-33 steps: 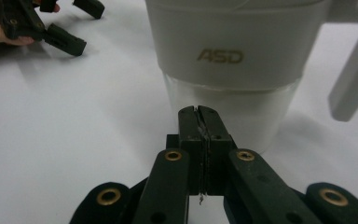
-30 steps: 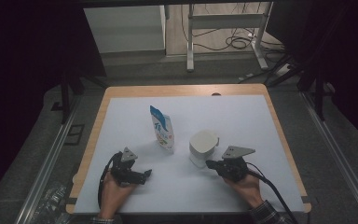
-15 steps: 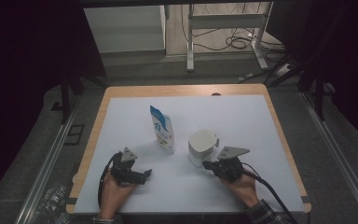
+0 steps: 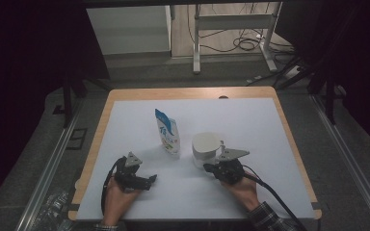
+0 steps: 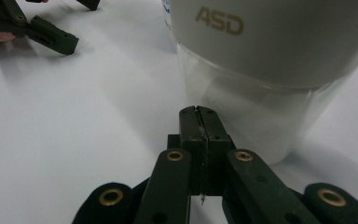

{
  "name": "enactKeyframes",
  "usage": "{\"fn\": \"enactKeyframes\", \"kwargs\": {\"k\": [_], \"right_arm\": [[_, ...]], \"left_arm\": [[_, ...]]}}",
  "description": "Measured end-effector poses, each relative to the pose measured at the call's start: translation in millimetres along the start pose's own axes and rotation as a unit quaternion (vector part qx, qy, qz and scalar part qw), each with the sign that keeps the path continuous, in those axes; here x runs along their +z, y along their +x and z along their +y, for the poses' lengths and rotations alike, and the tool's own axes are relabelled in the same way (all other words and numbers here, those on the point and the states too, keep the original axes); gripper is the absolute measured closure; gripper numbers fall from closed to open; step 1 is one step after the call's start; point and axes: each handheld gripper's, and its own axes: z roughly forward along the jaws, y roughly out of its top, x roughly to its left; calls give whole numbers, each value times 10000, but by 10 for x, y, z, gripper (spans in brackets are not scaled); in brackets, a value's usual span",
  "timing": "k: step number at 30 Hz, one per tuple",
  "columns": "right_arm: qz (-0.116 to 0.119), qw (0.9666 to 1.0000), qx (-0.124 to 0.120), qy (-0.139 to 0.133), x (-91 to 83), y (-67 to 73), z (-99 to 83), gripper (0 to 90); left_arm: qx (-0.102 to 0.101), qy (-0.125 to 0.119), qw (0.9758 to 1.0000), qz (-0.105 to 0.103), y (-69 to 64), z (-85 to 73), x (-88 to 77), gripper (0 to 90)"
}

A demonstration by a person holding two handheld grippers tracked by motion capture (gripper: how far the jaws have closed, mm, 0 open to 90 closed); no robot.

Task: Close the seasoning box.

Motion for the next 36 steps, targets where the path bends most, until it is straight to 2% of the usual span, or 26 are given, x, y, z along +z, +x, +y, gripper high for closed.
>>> {"fn": "enactKeyframes", "kwargs": {"k": [12,30,36], "right_arm": [[-231,9996,-146,35,161,22,137,893],[-510,9986,-147,56,222,-120,202,894],[-639,9976,-258,96,237,-111,204,892]], "left_arm": [[1,-1,10000,1,0,0,0,16],[-2,-1,10000,0,0,0,0,16],[-5,-3,10000,-1,0,0,0,16]]}}
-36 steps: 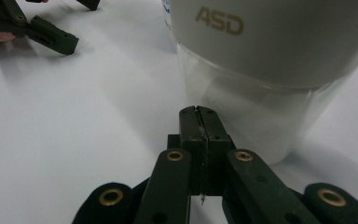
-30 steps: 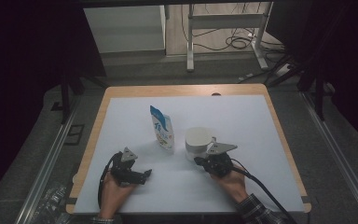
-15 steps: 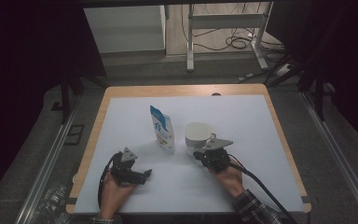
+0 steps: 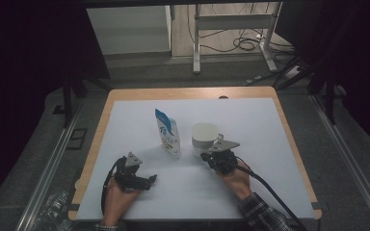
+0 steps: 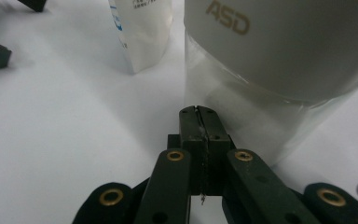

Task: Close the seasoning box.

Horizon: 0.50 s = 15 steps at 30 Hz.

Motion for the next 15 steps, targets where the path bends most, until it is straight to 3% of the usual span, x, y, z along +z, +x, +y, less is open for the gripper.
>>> {"fn": "enactKeyframes", "kwargs": {"k": [6,15], "right_arm": [[140,9999,19,-27,-45,3,17,841],[134,9999,75,-18,-118,28,35,627]], "left_arm": [[2,0,10000,2,0,0,0,17],[0,-1,10000,2,0,0,0,17]]}}
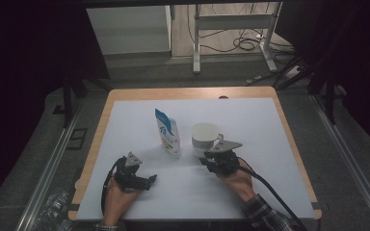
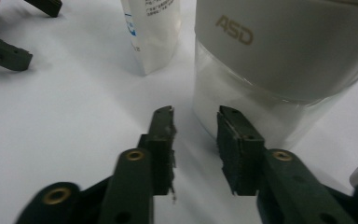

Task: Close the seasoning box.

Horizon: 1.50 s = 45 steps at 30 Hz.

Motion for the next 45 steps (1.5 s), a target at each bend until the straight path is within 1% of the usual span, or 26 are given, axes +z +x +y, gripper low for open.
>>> {"fn": "enactKeyframes", "kwargs": {"k": [5,8,11,17,20,24,28,34,37,39,44,45], "right_arm": [[-20,10000,-20,88,-50,25,11,499],[1,9999,-28,155,-90,33,11,447],[31,9998,-42,179,-138,36,2,416],[79,9997,47,234,-245,19,-49,331],[96,9996,69,237,-306,-5,-79,316],[34,9998,129,170,-399,-45,-121,283],[23,9997,180,158,-475,-79,-154,240],[-105,9996,183,206,-596,-115,-213,190],[-170,9993,236,240,-658,-142,-261,163],[-231,9991,228,277,-700,-160,-302,146],[-538,9974,237,410,-790,-208,-422,89],[-569,9972,237,422,-800,-216,-442,85]], "left_arm": [[3,1,10000,0,1,0,0,17],[4,1,10000,1,1,0,0,17],[4,1,10000,1,1,0,0,17],[5,1,10000,2,1,0,0,17],[5,1,10000,1,1,0,0,16],[8,2,10000,0,1,1,0,17],[3,2,10000,2,1,0,-1,17],[25,2,10000,0,4,1,0,17],[4,0,10000,0,1,0,0,17],[18,-1,10000,2,3,1,0,17],[20,-3,10000,2,3,1,0,17],[2,-3,10000,2,0,0,0,17]]}}
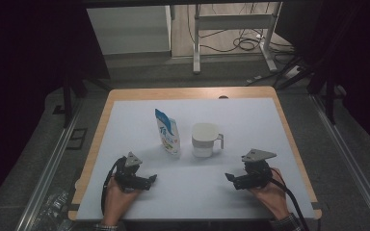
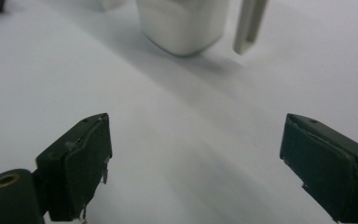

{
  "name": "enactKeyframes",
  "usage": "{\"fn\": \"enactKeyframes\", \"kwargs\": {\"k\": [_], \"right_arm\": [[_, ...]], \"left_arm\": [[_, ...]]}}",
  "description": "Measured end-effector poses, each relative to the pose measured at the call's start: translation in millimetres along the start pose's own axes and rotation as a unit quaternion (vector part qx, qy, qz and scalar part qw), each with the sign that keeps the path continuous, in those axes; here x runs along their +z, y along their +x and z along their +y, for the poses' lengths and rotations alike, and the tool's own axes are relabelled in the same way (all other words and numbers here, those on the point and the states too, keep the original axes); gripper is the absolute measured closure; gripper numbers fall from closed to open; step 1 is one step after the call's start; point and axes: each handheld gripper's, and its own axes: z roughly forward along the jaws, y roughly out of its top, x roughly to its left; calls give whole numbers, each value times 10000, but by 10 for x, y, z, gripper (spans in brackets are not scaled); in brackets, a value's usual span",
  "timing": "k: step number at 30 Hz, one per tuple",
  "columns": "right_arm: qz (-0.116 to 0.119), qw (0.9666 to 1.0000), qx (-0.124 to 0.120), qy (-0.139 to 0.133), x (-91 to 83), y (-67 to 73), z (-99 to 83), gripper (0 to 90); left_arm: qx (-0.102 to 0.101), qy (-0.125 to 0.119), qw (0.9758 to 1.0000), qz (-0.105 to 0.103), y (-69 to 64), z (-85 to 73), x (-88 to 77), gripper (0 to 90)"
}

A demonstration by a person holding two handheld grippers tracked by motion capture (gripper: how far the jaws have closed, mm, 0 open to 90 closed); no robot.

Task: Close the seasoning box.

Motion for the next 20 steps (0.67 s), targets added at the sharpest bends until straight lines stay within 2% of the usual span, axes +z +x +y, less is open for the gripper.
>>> {"fn": "enactKeyframes", "kwargs": {"k": [5,8,13,20], "right_arm": [[-252,9996,22,130,10,-68,-151,59],[-326,9991,112,237,43,-95,-244,49],[-287,9988,239,301,95,-127,-351,34],[-279,9989,226,304,103,-123,-360,31]], "left_arm": [[4,2,10000,1,0,0,0,16],[3,0,10000,2,0,0,0,17],[4,-1,10000,2,-1,0,0,17],[-1,-1,10000,-4,0,-1,0,17]]}}
